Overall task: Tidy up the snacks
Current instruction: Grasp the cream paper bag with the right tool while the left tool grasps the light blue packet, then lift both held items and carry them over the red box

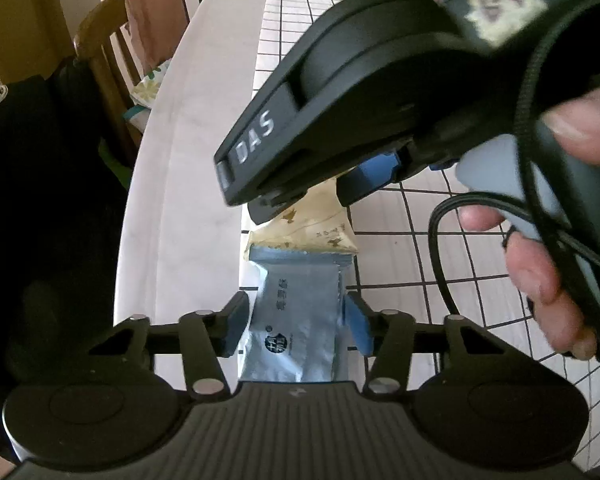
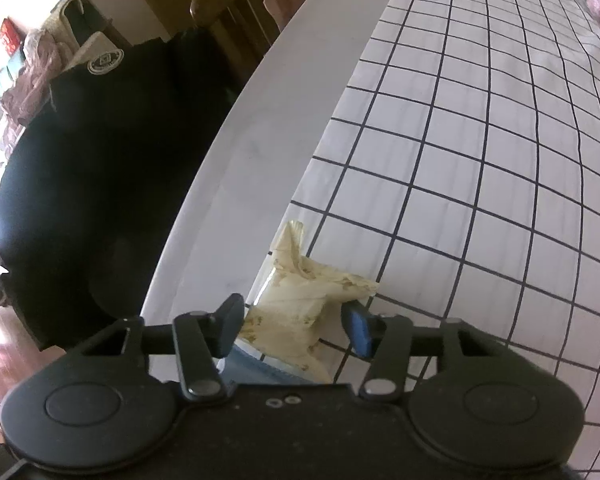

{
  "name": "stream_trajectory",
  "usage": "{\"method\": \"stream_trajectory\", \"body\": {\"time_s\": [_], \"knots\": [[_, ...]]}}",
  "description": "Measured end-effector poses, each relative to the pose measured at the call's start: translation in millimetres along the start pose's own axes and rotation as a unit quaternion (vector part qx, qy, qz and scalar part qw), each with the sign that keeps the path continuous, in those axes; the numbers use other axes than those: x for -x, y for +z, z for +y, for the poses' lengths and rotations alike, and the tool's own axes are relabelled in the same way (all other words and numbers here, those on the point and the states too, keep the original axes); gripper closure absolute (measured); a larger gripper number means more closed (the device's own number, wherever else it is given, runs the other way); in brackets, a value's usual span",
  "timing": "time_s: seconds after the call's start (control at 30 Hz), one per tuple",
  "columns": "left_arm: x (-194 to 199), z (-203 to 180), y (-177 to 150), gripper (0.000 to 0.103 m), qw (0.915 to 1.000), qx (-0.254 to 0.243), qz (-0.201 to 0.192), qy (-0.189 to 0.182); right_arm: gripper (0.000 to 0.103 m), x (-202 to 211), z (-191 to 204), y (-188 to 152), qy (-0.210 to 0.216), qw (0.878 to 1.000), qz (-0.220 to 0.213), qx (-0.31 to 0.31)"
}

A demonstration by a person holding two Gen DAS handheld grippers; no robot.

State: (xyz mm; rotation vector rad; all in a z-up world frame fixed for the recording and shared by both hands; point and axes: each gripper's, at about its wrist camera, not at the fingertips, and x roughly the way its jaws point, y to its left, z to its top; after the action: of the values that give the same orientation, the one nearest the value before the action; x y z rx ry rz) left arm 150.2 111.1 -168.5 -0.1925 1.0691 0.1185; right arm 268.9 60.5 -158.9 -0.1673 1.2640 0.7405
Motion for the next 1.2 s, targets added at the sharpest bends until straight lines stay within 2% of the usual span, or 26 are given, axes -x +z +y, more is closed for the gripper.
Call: {"method": "stream_trajectory", "body": {"time_s": [0.23,0.4,0.47,0.63,0.77,1.0,1.1,1.2], "knots": [[-1.0,-2.8,0.5,0.061,1.0000,0.006,0.001,-0.003,0.067,16.0,-10.7,-10.6,0.011,0.999,-0.027,-0.021],[1.9,-8.1,-3.0,0.066,1.0000,0.000,0.000,-0.003,0.070,22.8,-21.4,-19.4,0.016,0.999,-0.037,-0.033],[4.0,-9.9,-5.8,0.068,1.0000,0.000,0.002,-0.001,0.074,25.2,-24.0,-21.8,0.018,0.999,-0.040,-0.033],[12.4,-7.6,-16.6,0.069,0.9999,0.016,0.006,0.000,0.078,41.9,-33.3,-25.5,0.027,0.997,-0.056,-0.041],[20.9,-6.7,-17.1,0.070,0.9996,0.030,-0.002,-0.003,0.079,59.4,-42.1,-33.4,0.035,0.996,-0.068,-0.039],[28.0,-10.1,-16.4,0.070,0.9989,0.047,-0.007,0.003,0.078,70.1,-47.7,-41.3,0.056,0.997,-0.056,-0.026],[30.8,-8.2,-21.4,0.070,0.9981,0.061,-0.005,0.003,0.076,64.5,-40.0,-40.6,0.049,0.998,-0.041,-0.014],[34.6,-7.4,-27.8,0.070,0.9978,0.066,-0.004,0.006,0.071,60.0,-34.6,-39.1,0.038,0.998,-0.048,-0.012]]}}
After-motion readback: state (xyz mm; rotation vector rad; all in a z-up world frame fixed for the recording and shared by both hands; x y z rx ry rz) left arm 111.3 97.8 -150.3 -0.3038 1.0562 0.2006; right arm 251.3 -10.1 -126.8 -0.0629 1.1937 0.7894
